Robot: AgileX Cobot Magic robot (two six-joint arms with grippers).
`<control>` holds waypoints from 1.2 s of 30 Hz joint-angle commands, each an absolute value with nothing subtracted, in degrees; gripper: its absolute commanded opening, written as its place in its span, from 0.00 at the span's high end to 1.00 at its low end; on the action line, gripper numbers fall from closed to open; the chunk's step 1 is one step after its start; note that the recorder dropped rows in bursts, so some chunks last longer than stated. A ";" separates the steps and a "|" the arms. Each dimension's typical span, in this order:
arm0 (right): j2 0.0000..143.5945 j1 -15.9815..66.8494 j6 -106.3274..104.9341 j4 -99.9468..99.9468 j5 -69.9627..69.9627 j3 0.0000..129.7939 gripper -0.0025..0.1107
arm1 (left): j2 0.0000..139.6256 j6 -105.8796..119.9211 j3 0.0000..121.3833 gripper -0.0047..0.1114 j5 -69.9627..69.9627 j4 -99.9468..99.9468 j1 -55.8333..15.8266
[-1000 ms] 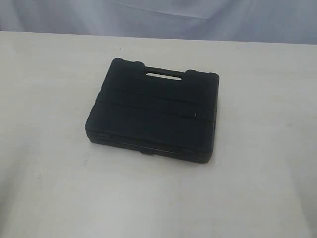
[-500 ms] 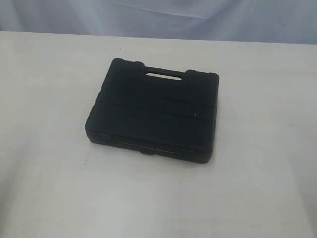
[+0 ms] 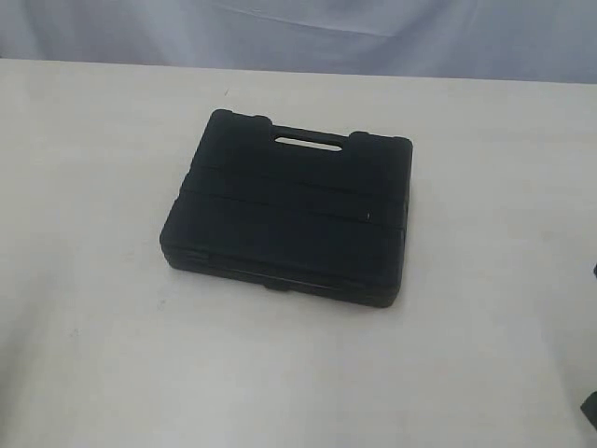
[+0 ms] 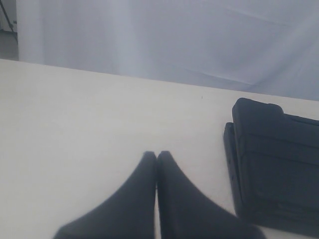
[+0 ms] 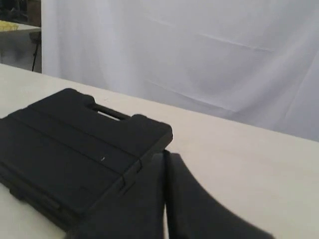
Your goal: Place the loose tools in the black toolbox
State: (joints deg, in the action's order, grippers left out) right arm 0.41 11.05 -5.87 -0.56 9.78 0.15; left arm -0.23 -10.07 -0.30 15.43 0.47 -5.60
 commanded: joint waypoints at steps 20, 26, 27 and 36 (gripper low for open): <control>0.00 10.82 -5.60 0.00 14.45 0.00 0.98 | 0.00 -10.05 0.00 0.96 15.61 0.00 -5.93; 0.00 10.82 -5.60 0.00 14.45 0.00 0.98 | 0.00 -10.05 0.00 0.96 15.61 0.00 -5.93; 0.00 10.82 -5.60 0.00 14.45 0.00 0.98 | 0.00 -10.05 0.00 0.96 15.61 0.00 -5.93; 0.00 10.82 -5.60 0.00 14.45 0.00 0.98 | 0.00 -10.05 0.00 0.96 15.61 0.00 -5.93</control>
